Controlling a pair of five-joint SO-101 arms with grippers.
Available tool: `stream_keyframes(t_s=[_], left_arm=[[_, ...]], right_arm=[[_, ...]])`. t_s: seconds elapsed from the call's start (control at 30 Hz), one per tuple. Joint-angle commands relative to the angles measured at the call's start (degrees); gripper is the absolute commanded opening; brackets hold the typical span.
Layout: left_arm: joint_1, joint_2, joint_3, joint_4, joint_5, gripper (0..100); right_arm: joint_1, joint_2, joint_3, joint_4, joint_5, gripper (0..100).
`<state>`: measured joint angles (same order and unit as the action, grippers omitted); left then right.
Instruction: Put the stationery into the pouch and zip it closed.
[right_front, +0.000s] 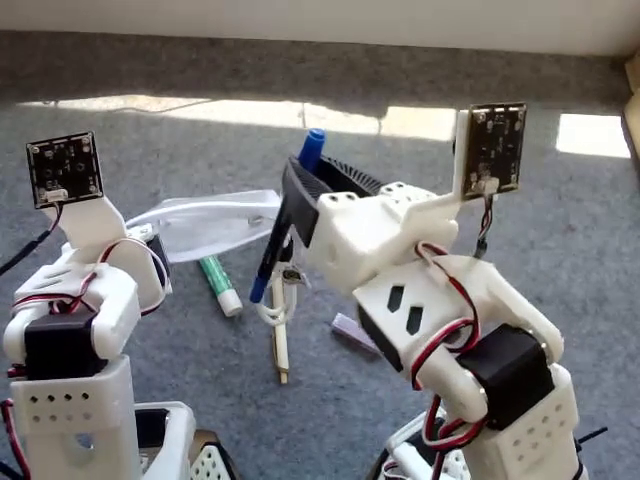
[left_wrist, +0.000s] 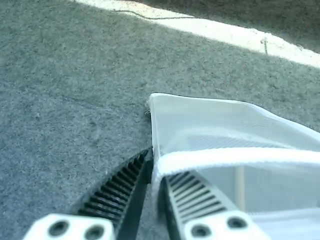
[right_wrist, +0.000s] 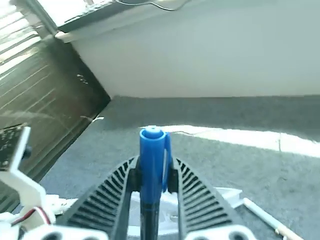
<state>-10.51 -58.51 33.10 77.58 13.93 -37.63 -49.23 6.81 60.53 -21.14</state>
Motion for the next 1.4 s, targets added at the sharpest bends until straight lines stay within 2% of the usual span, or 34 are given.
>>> stream_keyframes(t_s=[0.0,0.17,0.43,0.8,0.93,1.13,1.37], left_arm=[[0.84,0.13,-0.22,-0.35,0.35,1],[0.84,0.13,-0.22,-0.35,0.35,1],[0.84,0.04,-0.22,-0.35,0.35,1],[0.84,0.04,-0.22,-0.35,0.35,1],[0.75,0.04,-0.13,-0.26,0.35,1],[0.75,0.04,-0.13,-0.35,0.35,1],[0.75,0.04,-0.13,-0.35,0.35,1]], right_arm=[[-4.09,-1.27,-0.4,-5.23,5.45,1.6],[-7.6,-0.84,-0.4,-10.24,10.81,1.3],[-8.13,-0.66,0.66,-19.21,16.44,1.2],[-8.13,-2.07,28.35,-52.44,27.52,0.5],[-8.13,-4.26,36.7,-60.7,30.15,0.5],[-8.22,-10.42,48.13,-67.12,31.3,0.5],[-8.22,-18.24,57.89,-67.82,31.3,0.5]])
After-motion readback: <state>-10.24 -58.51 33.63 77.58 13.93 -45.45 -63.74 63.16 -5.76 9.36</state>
